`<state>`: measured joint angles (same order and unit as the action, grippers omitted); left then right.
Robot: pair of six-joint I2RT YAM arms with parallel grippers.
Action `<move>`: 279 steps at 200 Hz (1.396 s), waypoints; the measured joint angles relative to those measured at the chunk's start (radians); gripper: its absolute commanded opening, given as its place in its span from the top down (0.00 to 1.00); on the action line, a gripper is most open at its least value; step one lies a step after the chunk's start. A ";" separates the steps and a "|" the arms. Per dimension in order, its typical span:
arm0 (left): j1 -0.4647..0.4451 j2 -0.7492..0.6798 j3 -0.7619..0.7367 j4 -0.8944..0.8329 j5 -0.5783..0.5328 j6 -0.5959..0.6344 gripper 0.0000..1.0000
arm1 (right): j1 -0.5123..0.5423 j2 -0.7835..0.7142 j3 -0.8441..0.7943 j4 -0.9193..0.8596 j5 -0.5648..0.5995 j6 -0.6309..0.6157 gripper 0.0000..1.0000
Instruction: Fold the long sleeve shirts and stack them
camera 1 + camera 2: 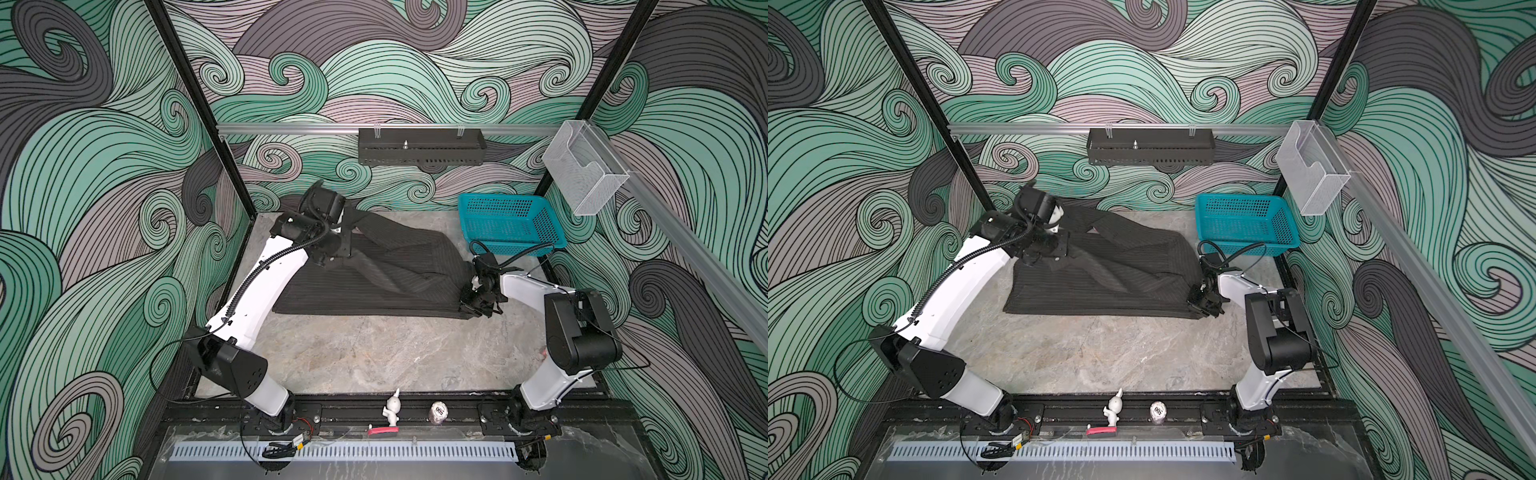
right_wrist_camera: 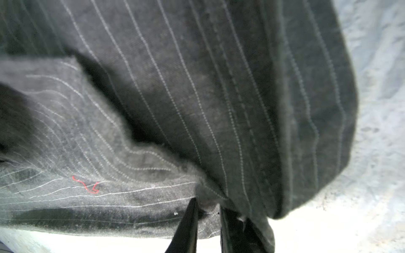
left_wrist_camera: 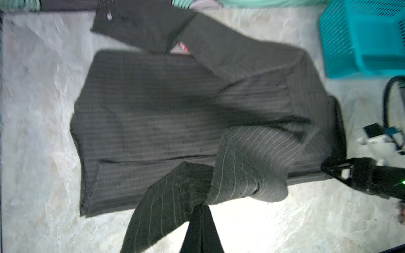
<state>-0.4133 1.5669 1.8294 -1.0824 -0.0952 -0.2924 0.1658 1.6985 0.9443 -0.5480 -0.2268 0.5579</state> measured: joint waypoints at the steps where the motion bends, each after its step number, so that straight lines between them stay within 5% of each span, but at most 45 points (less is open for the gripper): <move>1: 0.000 0.000 0.005 0.001 -0.001 0.002 1.00 | 0.000 0.000 0.000 0.000 0.000 0.000 0.80; 35: 0.017 0.002 0.091 0.014 -0.016 0.041 1.00 | -0.009 0.002 0.000 0.000 -0.005 0.009 0.80; 103: 0.190 0.000 -0.242 0.045 -0.063 0.035 1.00 | -0.051 0.005 -0.003 0.006 -0.026 0.040 0.82; 187: 0.235 0.131 -0.237 0.031 -0.101 0.026 1.00 | -0.086 0.009 -0.010 0.011 -0.074 0.060 0.84; 208: 0.260 0.144 -0.243 0.026 -0.073 -0.002 0.68 | -0.088 0.009 -0.012 0.014 -0.081 0.060 0.84; 229: 0.344 0.100 -0.323 0.051 0.009 -0.052 0.51 | -0.091 0.009 -0.015 0.018 -0.089 0.060 0.84; 279: 0.551 0.074 -0.570 0.143 0.221 -0.137 0.49 | -0.093 0.009 -0.018 0.022 -0.103 0.055 0.83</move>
<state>0.1375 1.6413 1.2598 -0.9398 0.1257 -0.4290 0.0731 1.7073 0.9268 -0.5262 -0.3298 0.6125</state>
